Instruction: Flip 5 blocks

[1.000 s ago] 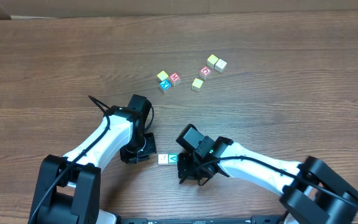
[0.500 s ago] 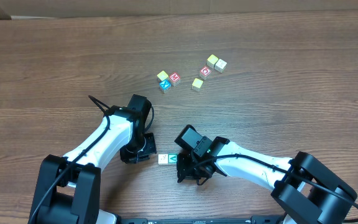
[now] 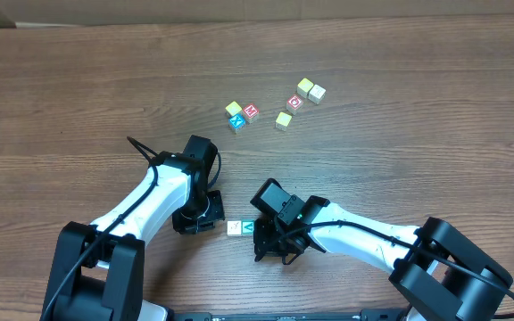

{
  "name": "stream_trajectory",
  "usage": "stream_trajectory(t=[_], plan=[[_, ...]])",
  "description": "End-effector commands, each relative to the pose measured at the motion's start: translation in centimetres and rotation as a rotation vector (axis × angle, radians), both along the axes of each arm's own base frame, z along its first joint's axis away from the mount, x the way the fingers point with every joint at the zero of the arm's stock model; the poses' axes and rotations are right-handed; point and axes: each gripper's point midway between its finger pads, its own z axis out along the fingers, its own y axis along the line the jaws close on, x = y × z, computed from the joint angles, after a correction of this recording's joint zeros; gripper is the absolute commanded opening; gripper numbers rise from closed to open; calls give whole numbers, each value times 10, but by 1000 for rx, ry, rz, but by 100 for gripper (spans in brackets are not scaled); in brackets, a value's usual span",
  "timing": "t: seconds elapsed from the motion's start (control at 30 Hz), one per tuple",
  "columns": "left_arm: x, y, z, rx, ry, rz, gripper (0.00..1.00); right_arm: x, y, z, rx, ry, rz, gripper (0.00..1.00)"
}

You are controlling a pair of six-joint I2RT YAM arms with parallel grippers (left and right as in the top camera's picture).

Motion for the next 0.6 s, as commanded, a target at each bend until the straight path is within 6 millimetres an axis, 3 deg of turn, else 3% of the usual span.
stream_trajectory(t=[0.0, 0.57], plan=[[4, -4, 2, -12, -5, -22, 4, 2, -1, -2, -8, -11, -7, 4], [2, -4, 2, -11, 1, -25, 4, -6, 6, 8, 12, -38, 32, 4]])
